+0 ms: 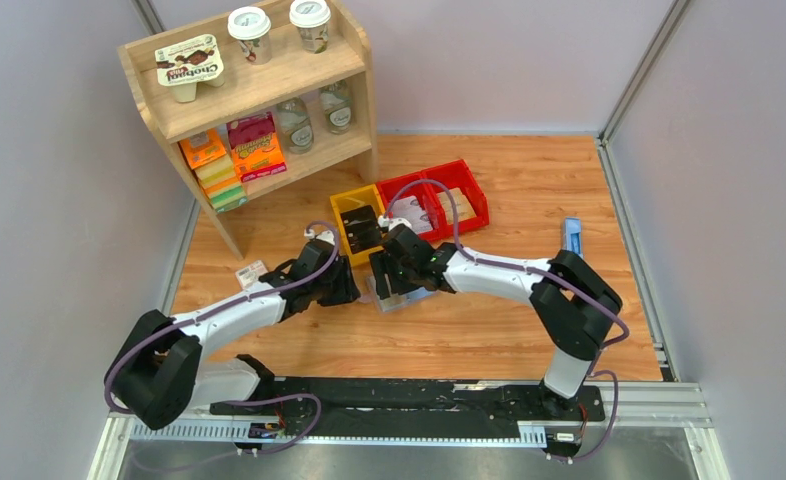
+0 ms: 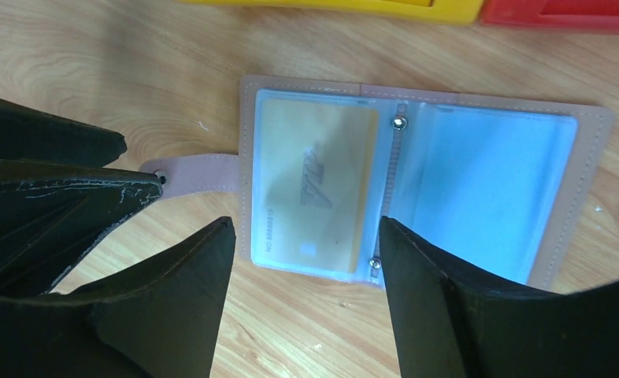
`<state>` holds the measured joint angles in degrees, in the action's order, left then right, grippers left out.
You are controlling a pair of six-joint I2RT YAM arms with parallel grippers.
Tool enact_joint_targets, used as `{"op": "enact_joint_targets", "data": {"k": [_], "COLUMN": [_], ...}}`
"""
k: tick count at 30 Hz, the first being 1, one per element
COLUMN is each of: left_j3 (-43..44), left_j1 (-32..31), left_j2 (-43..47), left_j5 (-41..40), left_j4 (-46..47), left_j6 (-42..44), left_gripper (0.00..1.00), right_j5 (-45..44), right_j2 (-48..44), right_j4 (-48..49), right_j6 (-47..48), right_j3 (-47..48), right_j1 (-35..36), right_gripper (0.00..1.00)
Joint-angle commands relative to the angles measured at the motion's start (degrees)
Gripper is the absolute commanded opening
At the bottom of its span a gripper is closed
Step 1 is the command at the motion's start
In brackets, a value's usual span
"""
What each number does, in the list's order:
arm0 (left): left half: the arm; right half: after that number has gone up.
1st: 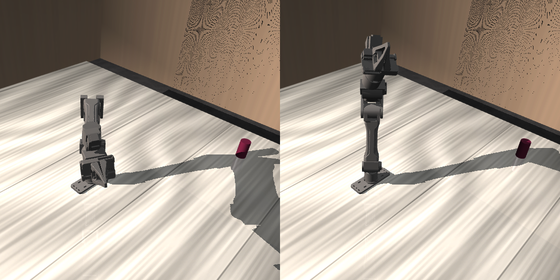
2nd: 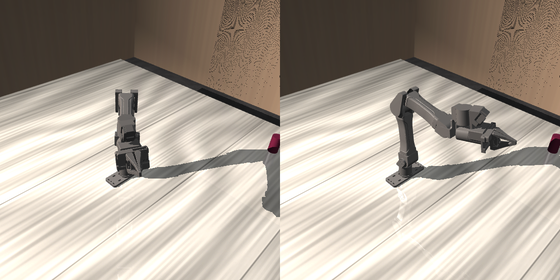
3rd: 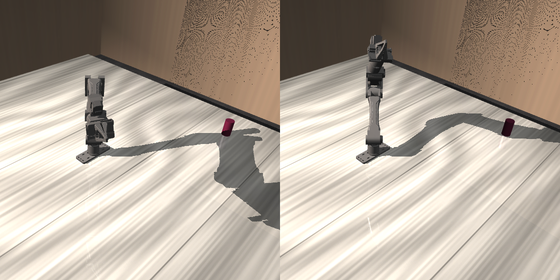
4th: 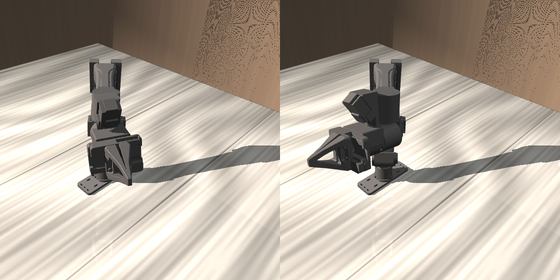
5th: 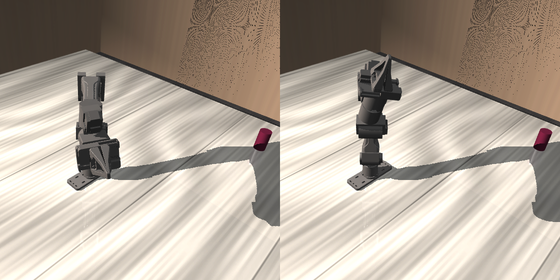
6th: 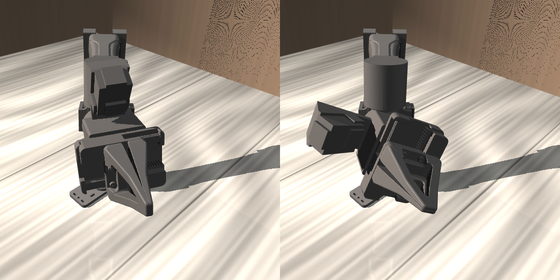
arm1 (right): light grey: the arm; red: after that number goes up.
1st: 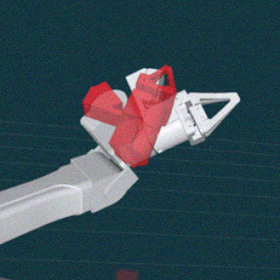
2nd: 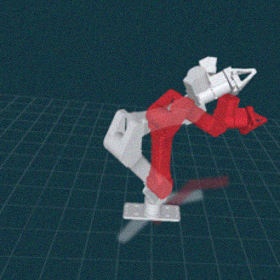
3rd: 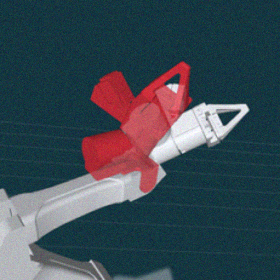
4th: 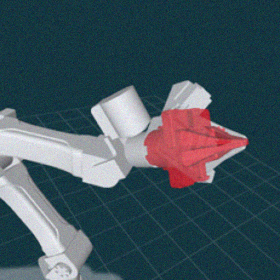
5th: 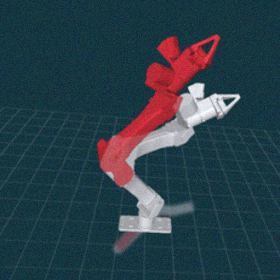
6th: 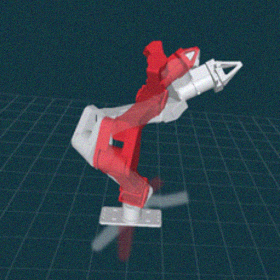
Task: Take the credit cards out of the card holder
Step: Remove the credit card from the card holder.
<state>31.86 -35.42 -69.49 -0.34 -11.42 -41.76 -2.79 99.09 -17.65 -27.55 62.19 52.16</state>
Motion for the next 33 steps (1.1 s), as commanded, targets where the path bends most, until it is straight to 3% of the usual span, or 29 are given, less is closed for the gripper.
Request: {"op": "enact_joint_targets", "data": {"k": [1,9,13,16,22,33], "left_j3": [-1.18,-2.41,-3.03,-3.38,-4.17,-5.14], "left_j1": [0.97,0.97,0.97,0.88,0.97,0.97], "left_j2": [-1.52,-3.02,-2.75,-2.49,-1.35,0.32], "left_j5": [2.44,4.29,4.91,5.0,4.65,4.21], "left_j4": [1.49,4.3,5.0,5.09,4.13,2.02], "left_j6": [-1.48,-1.57,-1.66,-1.48,-1.05,0.01], "left_gripper": [0.46,0.32,0.18,0.01,0.0,0.0], "right_j5": [-6.34,-11.01,-12.76,-13.73,-16.02,-14.88], "right_j2": [3.47,7.96,9.37,9.46,7.62,1.81], "right_j4": [-3.61,-7.04,-8.54,-9.33,-11.09,-12.41], "right_j6": [0.48,0.13,0.04,0.22,0.48,0.3], "right_j3": [4.6,9.17,10.4,11.02,10.76,8.91], "right_j1": [2.32,4.53,5.05,5.23,5.14,2.6], "right_gripper": [0.71,0.77,0.77,0.75,0.66,0.63]}}
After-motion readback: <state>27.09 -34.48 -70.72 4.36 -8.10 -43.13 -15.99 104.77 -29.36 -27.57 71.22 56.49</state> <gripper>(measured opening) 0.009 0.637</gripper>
